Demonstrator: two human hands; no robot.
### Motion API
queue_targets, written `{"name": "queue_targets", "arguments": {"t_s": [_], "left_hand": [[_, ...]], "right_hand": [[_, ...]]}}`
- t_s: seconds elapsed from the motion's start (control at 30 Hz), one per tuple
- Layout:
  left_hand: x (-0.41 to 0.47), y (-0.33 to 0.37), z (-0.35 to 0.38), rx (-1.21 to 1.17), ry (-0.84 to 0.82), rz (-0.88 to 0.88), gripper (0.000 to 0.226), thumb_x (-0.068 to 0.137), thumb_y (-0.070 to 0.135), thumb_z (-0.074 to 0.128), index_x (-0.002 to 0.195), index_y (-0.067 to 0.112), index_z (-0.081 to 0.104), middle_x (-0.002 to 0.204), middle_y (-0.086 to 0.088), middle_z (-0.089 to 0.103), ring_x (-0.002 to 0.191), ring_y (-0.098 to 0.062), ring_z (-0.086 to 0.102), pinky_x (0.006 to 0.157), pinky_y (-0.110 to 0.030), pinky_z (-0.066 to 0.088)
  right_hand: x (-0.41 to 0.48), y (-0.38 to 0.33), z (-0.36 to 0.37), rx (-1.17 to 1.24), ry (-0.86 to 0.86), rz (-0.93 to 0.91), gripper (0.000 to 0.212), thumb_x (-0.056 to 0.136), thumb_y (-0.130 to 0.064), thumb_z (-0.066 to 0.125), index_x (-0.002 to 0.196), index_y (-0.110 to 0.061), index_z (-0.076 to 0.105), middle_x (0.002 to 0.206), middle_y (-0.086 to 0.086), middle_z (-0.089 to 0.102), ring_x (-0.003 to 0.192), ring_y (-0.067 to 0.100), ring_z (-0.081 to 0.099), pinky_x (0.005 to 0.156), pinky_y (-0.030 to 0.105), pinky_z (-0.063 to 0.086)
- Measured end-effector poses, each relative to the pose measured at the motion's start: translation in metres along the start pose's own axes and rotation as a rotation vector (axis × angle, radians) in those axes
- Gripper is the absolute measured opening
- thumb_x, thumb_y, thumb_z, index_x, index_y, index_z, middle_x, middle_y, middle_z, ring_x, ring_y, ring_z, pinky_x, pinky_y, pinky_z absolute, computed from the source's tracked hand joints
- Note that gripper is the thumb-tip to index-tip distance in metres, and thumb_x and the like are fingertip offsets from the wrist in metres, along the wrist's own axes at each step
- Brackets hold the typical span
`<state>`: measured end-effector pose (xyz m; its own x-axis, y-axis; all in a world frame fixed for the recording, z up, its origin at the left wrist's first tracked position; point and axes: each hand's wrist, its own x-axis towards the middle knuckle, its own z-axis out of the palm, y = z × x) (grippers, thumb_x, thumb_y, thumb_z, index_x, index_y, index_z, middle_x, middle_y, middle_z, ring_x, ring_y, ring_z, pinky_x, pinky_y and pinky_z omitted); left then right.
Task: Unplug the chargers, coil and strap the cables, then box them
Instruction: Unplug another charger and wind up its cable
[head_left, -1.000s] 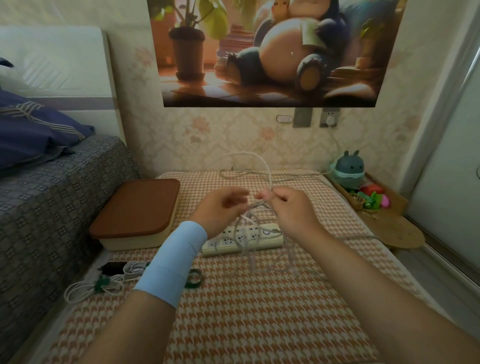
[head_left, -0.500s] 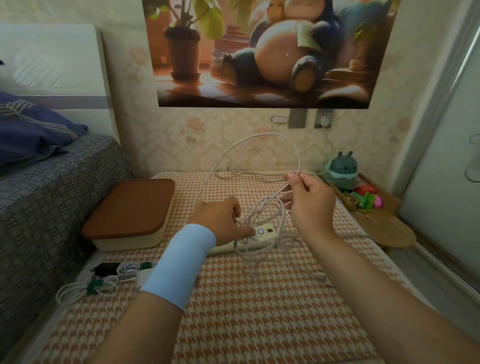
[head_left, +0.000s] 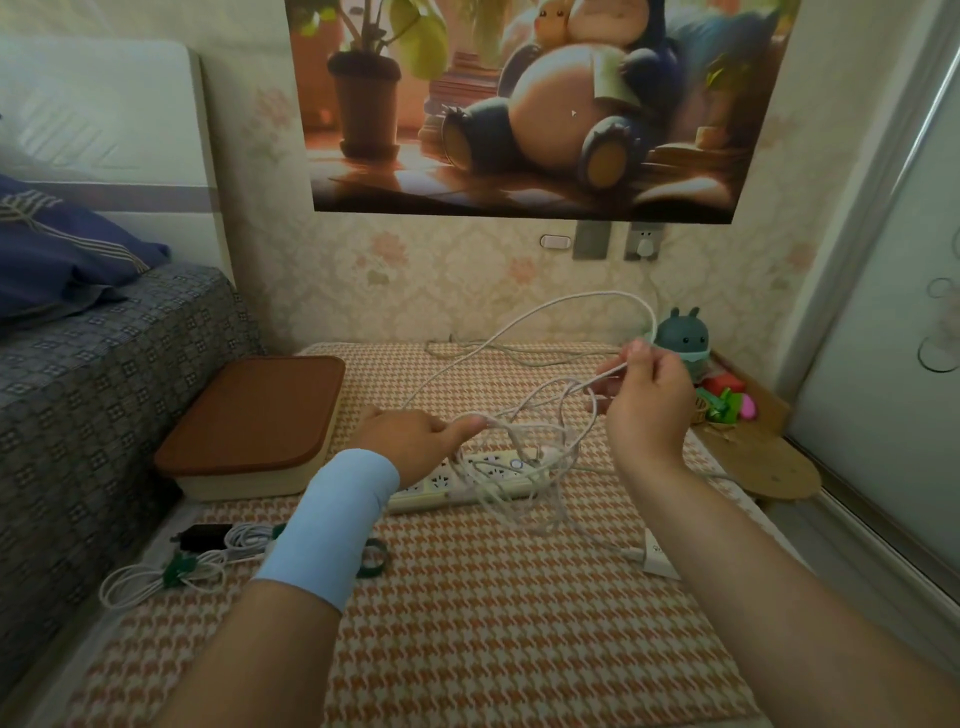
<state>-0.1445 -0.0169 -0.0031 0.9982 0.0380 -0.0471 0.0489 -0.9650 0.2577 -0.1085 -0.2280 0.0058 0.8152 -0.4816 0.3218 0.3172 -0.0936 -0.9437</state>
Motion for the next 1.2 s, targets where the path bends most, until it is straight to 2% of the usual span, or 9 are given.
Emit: {"name": "queue_targets", "arguments": {"t_s": [0.07, 0.17, 0.3, 0.43, 0.57, 0.67, 0.8, 0.93, 1.2], "left_hand": [[-0.006, 0.003, -0.003, -0.058, 0.003, 0.012, 0.064, 0.095, 0.07, 0.016, 0.127, 0.038, 0.062, 0.124, -0.002, 0.068, 0.124, -0.023, 0.052, 0.118, -0.044, 0.016], [-0.008, 0.021, -0.006, -0.296, 0.16, 0.177, 0.043, 0.1, 0.056, 0.037, 0.134, 0.039, 0.056, 0.129, 0.009, 0.065, 0.13, -0.013, 0.045, 0.12, -0.035, 0.01], [-0.003, 0.04, 0.007, -0.521, 0.133, 0.272, 0.038, 0.092, 0.03, 0.067, 0.128, 0.034, 0.061, 0.092, 0.013, 0.072, 0.086, -0.006, 0.068, 0.085, -0.027, 0.051], [0.001, 0.033, 0.016, -0.899, 0.052, 0.249, 0.033, 0.098, 0.01, 0.055, 0.125, 0.026, 0.064, 0.083, 0.002, 0.073, 0.051, -0.015, 0.061, 0.071, -0.04, 0.061], [0.008, 0.022, 0.019, -1.214, 0.084, -0.003, 0.036, 0.102, -0.001, 0.032, 0.116, 0.011, 0.064, 0.08, -0.012, 0.067, 0.052, -0.025, 0.064, 0.063, -0.042, 0.061], [0.02, 0.0, 0.027, -1.061, 0.078, -0.24, 0.049, 0.097, -0.01, 0.031, 0.124, 0.013, 0.064, 0.095, -0.019, 0.068, 0.063, -0.031, 0.064, 0.061, -0.039, 0.06], [0.018, -0.004, 0.019, -0.144, -0.089, -0.181, 0.062, 0.092, -0.008, 0.044, 0.147, 0.02, 0.045, 0.147, -0.01, 0.049, 0.121, -0.032, 0.057, 0.095, -0.036, 0.052], [0.003, 0.026, 0.003, -0.225, -0.065, 0.186, 0.072, 0.097, 0.019, 0.056, 0.157, 0.021, 0.017, 0.164, 0.002, 0.013, 0.15, -0.019, 0.016, 0.119, -0.035, 0.022], [0.006, 0.041, 0.029, -0.464, 0.015, 0.382, 0.015, 0.094, 0.028, 0.062, 0.104, 0.029, 0.074, 0.104, 0.012, 0.071, 0.098, -0.006, 0.064, 0.097, -0.035, 0.051]], "right_hand": [[-0.005, 0.003, -0.001, -0.021, -0.121, -0.021, 0.028, 0.108, -0.032, 0.044, 0.089, -0.018, 0.06, 0.08, 0.003, 0.071, 0.062, 0.016, 0.072, 0.059, 0.041, 0.062], [-0.013, 0.003, 0.002, -0.044, -0.299, -0.084, 0.025, 0.107, -0.028, 0.046, 0.09, -0.016, 0.06, 0.08, 0.005, 0.071, 0.065, 0.019, 0.073, 0.058, 0.038, 0.062], [-0.023, 0.0, 0.01, 0.027, -0.366, -0.139, 0.024, 0.107, -0.023, 0.047, 0.089, -0.015, 0.062, 0.074, 0.005, 0.072, 0.069, 0.02, 0.073, 0.063, 0.03, 0.061], [-0.019, -0.001, 0.011, 0.128, -0.315, -0.036, 0.025, 0.108, -0.022, 0.043, 0.093, -0.011, 0.06, 0.074, 0.006, 0.07, 0.067, 0.023, 0.074, 0.062, 0.033, 0.062], [-0.008, -0.003, 0.005, 0.191, -0.142, 0.017, 0.029, 0.11, -0.026, 0.038, 0.094, -0.012, 0.057, 0.061, -0.002, 0.063, 0.053, 0.02, 0.067, 0.058, 0.04, 0.06], [0.004, -0.006, -0.003, 0.243, -0.005, -0.002, 0.03, 0.11, -0.029, 0.036, 0.093, -0.015, 0.057, 0.052, -0.006, 0.056, 0.045, 0.018, 0.058, 0.059, 0.046, 0.058], [0.008, -0.006, -0.008, 0.156, 0.032, -0.094, 0.031, 0.108, -0.032, 0.043, 0.088, -0.017, 0.062, 0.06, -0.007, 0.057, 0.051, 0.008, 0.054, 0.059, 0.034, 0.048], [0.001, -0.006, -0.004, 0.127, -0.22, -0.073, 0.03, 0.106, -0.029, 0.05, 0.083, -0.018, 0.066, 0.063, -0.004, 0.06, 0.047, 0.008, 0.049, 0.047, 0.021, 0.04], [0.003, -0.009, 0.001, 0.455, -0.342, 0.112, 0.025, 0.109, -0.027, 0.044, 0.096, -0.011, 0.058, 0.068, 0.002, 0.064, 0.05, 0.015, 0.052, 0.044, 0.026, 0.044]]}}
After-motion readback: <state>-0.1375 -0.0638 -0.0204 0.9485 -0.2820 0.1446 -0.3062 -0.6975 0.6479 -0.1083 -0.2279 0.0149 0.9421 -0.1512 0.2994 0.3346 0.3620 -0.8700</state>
